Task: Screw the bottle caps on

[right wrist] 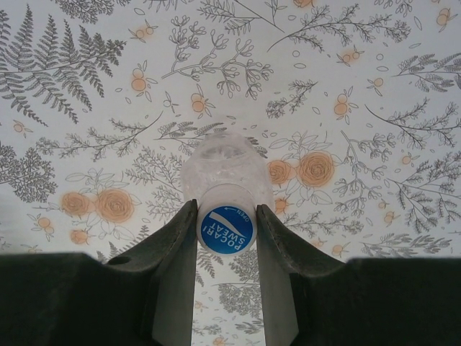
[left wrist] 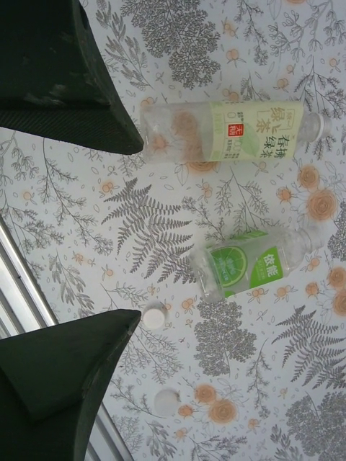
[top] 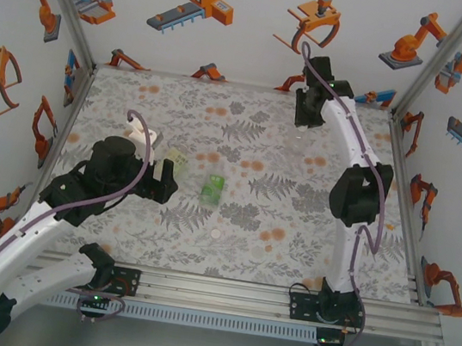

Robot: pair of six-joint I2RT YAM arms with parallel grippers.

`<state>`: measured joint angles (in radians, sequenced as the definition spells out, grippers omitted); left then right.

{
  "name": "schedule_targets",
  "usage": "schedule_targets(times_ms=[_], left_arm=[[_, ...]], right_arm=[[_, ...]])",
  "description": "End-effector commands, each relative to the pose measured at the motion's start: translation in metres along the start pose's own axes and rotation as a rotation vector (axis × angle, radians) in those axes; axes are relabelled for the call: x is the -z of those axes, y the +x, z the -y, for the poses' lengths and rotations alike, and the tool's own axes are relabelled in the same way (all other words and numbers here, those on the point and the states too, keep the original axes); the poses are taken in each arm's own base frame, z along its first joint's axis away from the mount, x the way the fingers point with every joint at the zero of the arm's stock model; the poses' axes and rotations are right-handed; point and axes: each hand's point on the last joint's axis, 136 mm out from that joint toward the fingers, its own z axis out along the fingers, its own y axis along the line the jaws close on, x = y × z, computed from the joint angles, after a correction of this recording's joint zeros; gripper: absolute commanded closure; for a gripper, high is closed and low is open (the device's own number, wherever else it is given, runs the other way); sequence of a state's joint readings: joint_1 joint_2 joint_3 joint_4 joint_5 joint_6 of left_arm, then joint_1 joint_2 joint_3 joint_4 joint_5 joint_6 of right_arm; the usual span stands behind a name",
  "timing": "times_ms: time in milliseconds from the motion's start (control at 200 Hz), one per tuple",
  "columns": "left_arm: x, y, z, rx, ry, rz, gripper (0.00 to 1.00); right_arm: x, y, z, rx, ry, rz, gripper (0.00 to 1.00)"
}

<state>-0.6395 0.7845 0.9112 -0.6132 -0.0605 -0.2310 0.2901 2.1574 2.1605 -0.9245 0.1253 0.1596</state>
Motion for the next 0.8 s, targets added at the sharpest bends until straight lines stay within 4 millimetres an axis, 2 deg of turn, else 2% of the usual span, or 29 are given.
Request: schedule_targets(times_ms=[0,235,386,536,666,796], left_arm=[[0.001,0.004,-0.002,0.026,-0.001,-0.005,0.20],[-0.003,0.007,0.001,0.013,0.013,-0.016,0.20],[-0.007,0.007,0.002,0.005,0.020,-0.022,0.20],[-0.009,0.007,0.004,0.003,0.025,-0.032,0.20],[-0.014,0.010,0.006,0.009,0.034,-0.047,0.20],[-0.022,0.013,0.007,0.016,0.038,-0.074,0.20]], right_arm=[[0.001,0.004,0.004,0.008,0.015,-0.001,0.85],[0.012,0.006,0.004,-0.032,0.008,0.027,0.63],[0.014,0.006,0.007,-0.039,0.016,0.036,0.53],[0.022,0.000,0.009,-0.040,0.025,0.052,0.49],[0.038,-0.010,0.011,-0.036,0.031,0.077,0.48],[0.059,-0.012,0.011,-0.041,0.017,0.081,0.48]])
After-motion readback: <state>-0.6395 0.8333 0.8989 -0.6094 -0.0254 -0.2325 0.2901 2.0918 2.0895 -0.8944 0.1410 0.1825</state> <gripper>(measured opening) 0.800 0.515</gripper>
